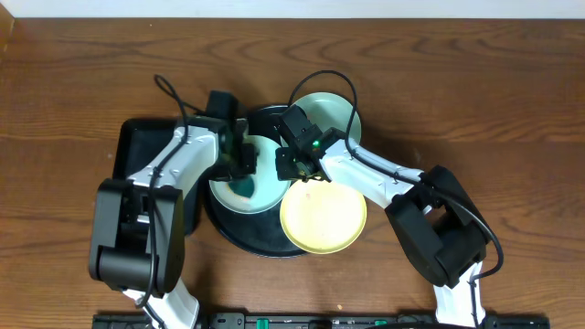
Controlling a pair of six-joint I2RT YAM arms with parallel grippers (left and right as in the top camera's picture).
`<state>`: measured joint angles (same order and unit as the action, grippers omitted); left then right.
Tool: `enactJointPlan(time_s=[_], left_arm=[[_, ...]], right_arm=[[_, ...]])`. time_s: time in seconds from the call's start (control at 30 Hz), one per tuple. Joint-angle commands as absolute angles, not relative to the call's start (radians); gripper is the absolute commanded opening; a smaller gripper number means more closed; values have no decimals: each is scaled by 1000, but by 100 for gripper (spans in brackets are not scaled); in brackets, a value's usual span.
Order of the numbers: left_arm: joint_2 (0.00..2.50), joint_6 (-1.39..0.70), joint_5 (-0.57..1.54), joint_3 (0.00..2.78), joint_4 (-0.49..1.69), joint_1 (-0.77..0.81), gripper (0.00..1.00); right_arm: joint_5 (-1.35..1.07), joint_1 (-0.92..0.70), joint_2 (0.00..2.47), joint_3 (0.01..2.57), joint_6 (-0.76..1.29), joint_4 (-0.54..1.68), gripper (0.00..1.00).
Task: Clean dirty plates on tray and stack at the side
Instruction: 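Scrub the held green plate with the sponge in the left gripper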
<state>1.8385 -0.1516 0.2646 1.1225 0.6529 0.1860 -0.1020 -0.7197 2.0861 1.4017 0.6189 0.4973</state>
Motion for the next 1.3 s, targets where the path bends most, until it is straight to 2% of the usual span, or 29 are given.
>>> enactJointPlan(time_s=[0.0, 0.17, 0.33, 0.43, 0.53, 0.7, 0.97, 1.07, 1.27], left_arm=[[1877, -75, 430, 1110, 653, 201, 8], [1877, -108, 429, 1124, 653, 152, 7], [1874, -472, 129, 1128, 713, 107, 7], [1874, -499, 97, 1128, 745, 107, 7], [1873, -407, 205, 1128, 753, 113, 7], [1873, -149, 567, 1128, 747, 112, 7], [1874, -152, 606, 1128, 736, 112, 7], [1873, -210, 527, 1128, 747, 112, 7], [1873, -407, 108, 1128, 818, 112, 7]], right_arm=[[-94, -727, 2101, 1419, 605, 497, 1], [-94, -727, 2101, 1419, 605, 497, 1], [-94, -727, 2101, 1419, 605, 497, 1], [-94, -727, 2101, 1419, 605, 497, 1], [-94, -727, 2101, 1419, 605, 497, 1], [-94, -727, 2101, 1419, 605, 497, 1], [-94, -727, 2101, 1419, 605, 497, 1], [-94, -727, 2101, 1419, 605, 497, 1], [-94, -727, 2101, 1419, 605, 497, 1]])
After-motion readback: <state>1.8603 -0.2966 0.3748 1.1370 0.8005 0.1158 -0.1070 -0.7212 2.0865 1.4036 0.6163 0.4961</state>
